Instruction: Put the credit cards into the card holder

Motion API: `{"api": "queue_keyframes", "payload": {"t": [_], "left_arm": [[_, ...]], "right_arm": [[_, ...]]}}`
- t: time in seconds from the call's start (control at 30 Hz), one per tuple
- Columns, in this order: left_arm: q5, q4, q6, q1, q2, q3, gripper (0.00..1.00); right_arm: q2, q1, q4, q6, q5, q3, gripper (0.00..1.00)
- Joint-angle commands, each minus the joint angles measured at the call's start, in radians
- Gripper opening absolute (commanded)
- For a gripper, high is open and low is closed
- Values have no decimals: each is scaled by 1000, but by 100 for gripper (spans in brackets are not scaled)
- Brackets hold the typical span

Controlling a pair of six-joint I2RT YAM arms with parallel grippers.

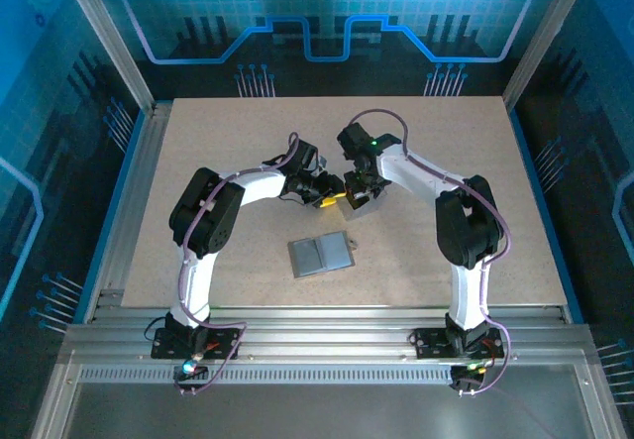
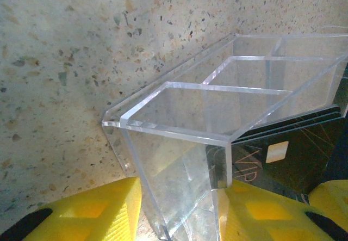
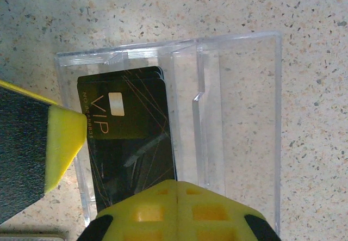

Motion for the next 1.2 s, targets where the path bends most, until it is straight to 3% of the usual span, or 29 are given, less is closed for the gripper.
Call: {"api": "queue_keyframes", "payload": {"t": [0.0,0.7,0.97,1.17], "left_arm": [[-30,-99,-4,32,-8,-36,42],[-18,-89,-8,33,-8,-37,43],[-19,-88,-5,33,-6,-44,43],[-22,-87,-6,33,-7,-45,43]], "right_arm": [[-30,-44,-107,-10,76,-24,0],[-49,-59,-96,-10,7,-19,0],[-52,-75,-78,-14,-108,6,27],[16,-71,-83,-26,-130,67,31]]}}
